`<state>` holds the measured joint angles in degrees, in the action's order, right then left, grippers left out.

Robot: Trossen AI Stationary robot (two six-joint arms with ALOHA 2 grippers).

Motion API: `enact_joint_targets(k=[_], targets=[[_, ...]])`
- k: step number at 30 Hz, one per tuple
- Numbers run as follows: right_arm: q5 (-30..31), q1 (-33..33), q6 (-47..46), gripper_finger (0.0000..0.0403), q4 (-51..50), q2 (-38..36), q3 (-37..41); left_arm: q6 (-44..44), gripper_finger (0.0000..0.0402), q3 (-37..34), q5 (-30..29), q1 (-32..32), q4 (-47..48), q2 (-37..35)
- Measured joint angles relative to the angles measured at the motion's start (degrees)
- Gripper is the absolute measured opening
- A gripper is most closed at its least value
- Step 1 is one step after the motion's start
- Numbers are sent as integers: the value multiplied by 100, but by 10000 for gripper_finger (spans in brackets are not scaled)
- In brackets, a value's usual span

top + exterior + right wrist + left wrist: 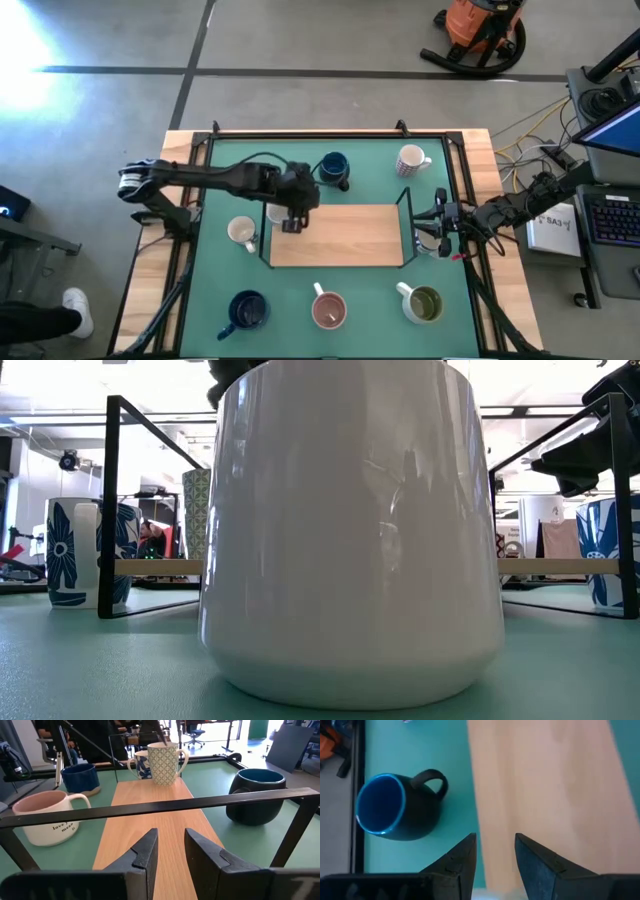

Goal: Place coffee mugs
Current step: Put the black mug on the shelf

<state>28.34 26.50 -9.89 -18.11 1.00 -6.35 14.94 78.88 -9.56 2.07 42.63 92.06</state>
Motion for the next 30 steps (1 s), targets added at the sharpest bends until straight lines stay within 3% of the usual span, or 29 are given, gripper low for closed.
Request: enact_joint_targets(k=[19, 30], targets=[[-1, 1, 0, 86, 0, 2, 0, 796, 117, 1209, -44, 998, -318, 1631], [-1, 1, 1, 86, 0, 1, 0, 1010, 146, 2413, -37, 1347, 468, 2707]])
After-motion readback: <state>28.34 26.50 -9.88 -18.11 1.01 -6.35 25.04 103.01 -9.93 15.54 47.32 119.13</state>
